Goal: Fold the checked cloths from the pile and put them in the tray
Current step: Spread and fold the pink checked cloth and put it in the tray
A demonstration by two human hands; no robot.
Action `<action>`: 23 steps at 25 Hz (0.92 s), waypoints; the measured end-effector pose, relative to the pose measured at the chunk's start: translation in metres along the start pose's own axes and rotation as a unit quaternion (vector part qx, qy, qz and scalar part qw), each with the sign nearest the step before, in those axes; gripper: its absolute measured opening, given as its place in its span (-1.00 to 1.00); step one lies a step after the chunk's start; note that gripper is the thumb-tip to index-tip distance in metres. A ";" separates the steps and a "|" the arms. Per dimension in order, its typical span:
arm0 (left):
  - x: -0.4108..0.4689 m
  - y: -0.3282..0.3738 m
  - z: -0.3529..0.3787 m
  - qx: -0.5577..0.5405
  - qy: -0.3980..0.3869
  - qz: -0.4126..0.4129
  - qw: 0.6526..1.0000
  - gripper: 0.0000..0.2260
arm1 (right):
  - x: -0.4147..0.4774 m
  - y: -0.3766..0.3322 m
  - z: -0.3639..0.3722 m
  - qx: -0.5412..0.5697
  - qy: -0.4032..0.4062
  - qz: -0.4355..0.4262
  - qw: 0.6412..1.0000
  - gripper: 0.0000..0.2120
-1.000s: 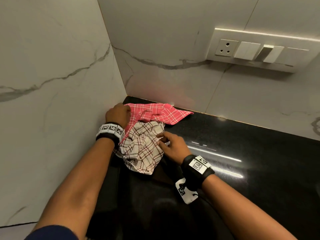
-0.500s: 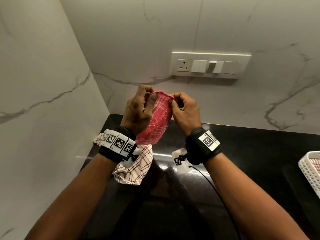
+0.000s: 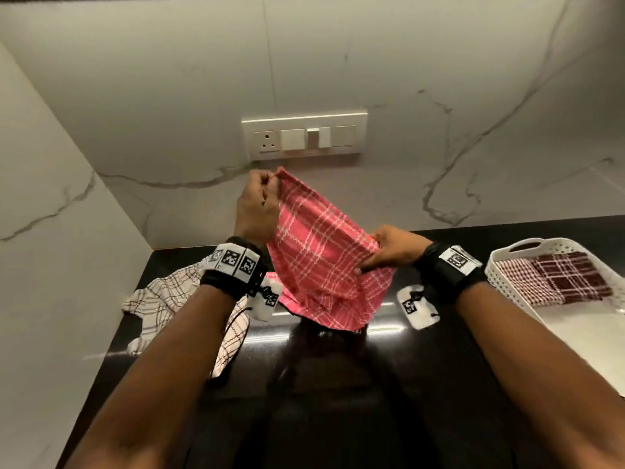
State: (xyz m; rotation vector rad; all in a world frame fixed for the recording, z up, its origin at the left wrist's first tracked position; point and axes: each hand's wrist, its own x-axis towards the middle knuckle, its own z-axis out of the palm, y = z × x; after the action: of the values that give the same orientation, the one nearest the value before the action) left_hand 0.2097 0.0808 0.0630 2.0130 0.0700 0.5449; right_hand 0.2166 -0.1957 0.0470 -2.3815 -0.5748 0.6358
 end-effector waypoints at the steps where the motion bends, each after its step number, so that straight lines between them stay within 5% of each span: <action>1: -0.002 -0.013 0.012 0.070 -0.009 -0.039 0.997 -0.81 | -0.003 0.020 -0.007 -0.065 0.018 0.042 0.997 -0.78; 4: 0.005 -0.033 0.028 0.194 0.000 -0.162 0.967 -0.76 | -0.005 0.052 -0.043 -0.106 0.219 0.098 0.965 -0.81; 6: 0.022 -0.019 0.023 0.129 0.085 -0.192 0.969 -0.74 | -0.008 0.050 -0.068 -0.039 0.379 0.080 0.921 -0.77; 8: 0.036 0.004 0.015 0.017 0.161 -0.146 0.976 -0.74 | -0.019 0.044 -0.088 -0.022 0.488 0.004 0.873 -0.74; 11: 0.021 0.025 0.004 -0.141 0.134 -0.035 0.980 -0.85 | -0.053 0.046 -0.098 -0.083 0.541 -0.127 0.828 -0.82; 14: -0.034 -0.005 0.011 -0.100 0.061 -0.026 0.993 -0.90 | -0.093 0.077 -0.067 -0.119 0.455 -0.184 0.863 -0.69; 18: -0.152 -0.081 0.024 0.074 -0.135 -0.075 0.985 -0.89 | -0.136 0.143 0.027 -0.075 0.135 -0.072 0.985 -0.62; 21: -0.224 -0.115 0.018 0.153 -0.287 -0.121 0.938 -0.64 | -0.158 0.174 0.089 -0.073 -0.048 0.016 0.996 -0.70; 23: -0.242 -0.125 0.015 0.168 -0.327 -0.154 0.917 -0.39 | -0.158 0.183 0.106 -0.029 -0.056 0.035 0.997 -0.54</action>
State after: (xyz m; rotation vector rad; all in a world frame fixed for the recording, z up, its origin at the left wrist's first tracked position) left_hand 0.0212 0.0635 -0.1333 2.3602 0.0724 -0.3797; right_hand 0.0769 -0.3663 -0.0979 -2.4419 -0.5660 0.7975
